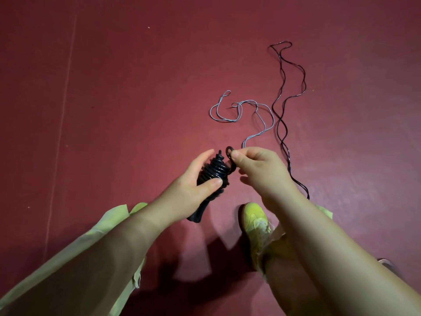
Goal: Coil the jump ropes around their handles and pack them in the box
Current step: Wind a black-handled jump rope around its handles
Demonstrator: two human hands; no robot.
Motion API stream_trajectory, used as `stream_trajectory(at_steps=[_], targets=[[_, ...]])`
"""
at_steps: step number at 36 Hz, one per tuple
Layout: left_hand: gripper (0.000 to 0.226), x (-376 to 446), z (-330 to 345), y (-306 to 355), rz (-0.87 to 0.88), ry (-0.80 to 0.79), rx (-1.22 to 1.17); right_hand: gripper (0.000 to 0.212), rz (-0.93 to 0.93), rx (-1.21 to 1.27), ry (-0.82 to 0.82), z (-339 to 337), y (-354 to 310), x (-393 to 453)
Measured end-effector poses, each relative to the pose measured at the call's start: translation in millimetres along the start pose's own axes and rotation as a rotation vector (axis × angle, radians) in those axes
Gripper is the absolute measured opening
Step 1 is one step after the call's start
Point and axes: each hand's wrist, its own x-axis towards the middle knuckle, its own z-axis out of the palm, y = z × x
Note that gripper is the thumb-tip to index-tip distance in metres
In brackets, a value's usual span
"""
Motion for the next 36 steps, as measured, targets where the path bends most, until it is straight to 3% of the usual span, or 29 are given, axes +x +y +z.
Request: stream_trajectory(at_steps=[9,14,20,25,31,36], targets=[[0.054,-3.2,-2.0,3.1,0.085,-0.040,-0.219,0.019,0.208,0.204,-0.164,-11.2,-11.2,-2.5],[0.051,-6.1,-4.7,6.4,0.047,-0.114,-0.327,0.013,0.232,0.159,-0.283,-14.7,-10.8,-2.0],[0.049,-10.7,-9.3,6.3,0.015,-0.225,-0.353,0.025,0.241,0.147,-0.353,-16.5,-8.8,-2.5],[0.070,-10.0,-14.1,3.3,0.000,-0.293,-0.350,0.025,0.231,0.156,-0.363,-15.2,-6.9,-1.7],[0.064,-8.8,-18.2,3.1,-0.009,-0.334,-0.321,0.022,0.233,0.155,-0.327,-10.1,-3.4,-3.2],[0.065,-9.1,-19.7,9.0,0.005,-0.355,-0.361,0.012,0.220,0.370,-0.283,-4.3,-3.4,-4.9]])
